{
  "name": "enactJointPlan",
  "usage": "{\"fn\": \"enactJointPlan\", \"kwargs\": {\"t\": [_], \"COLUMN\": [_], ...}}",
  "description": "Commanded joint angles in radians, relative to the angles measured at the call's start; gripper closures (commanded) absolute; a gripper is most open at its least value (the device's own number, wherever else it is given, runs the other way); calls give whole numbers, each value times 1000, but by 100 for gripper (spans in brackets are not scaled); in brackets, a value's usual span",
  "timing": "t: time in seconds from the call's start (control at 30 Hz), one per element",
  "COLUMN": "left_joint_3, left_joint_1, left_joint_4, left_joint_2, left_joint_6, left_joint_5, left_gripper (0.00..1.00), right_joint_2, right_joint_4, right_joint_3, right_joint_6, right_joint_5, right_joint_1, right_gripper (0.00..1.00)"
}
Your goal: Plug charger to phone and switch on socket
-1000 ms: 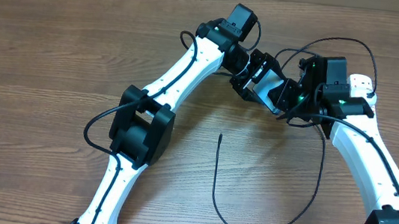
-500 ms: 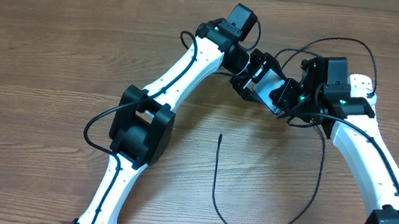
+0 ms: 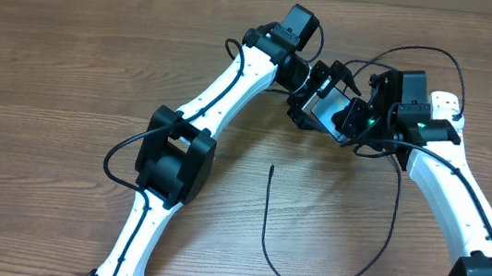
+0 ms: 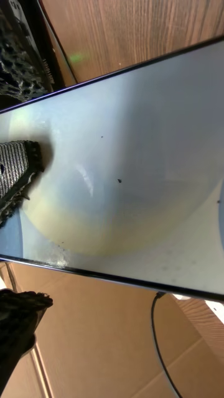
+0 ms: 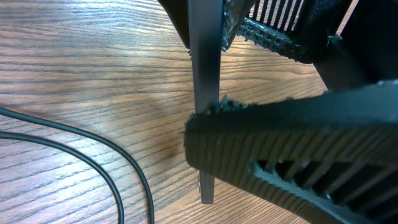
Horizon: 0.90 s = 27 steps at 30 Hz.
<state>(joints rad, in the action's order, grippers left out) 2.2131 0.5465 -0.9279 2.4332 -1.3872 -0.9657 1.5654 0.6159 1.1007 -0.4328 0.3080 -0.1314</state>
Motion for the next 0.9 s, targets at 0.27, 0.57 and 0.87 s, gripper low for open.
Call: {"fn": "enactJointPlan", "kwargs": {"t": [0.27,0.57,0.87], "left_joint_3": [28,29,29], "left_joint_1": [-47,-118,-162], "left_joint_4": [-6,85,251], "left_joint_2": [-14,-38,-108], "left_joint_6": [50,71,78], "left_joint_5": [-56,-154,-140], "left_gripper": [0,0,0], "right_joint_2": [-3,-3,-3], "right_joint_4": [-65,-152,-283], "right_joint_3": [18,18,18], "right_joint_6": [-118,-349,-731], "right_joint_5": [3,-1,6], "right_joint_1": [14,17,17], "right_gripper": [96,96,96]}}
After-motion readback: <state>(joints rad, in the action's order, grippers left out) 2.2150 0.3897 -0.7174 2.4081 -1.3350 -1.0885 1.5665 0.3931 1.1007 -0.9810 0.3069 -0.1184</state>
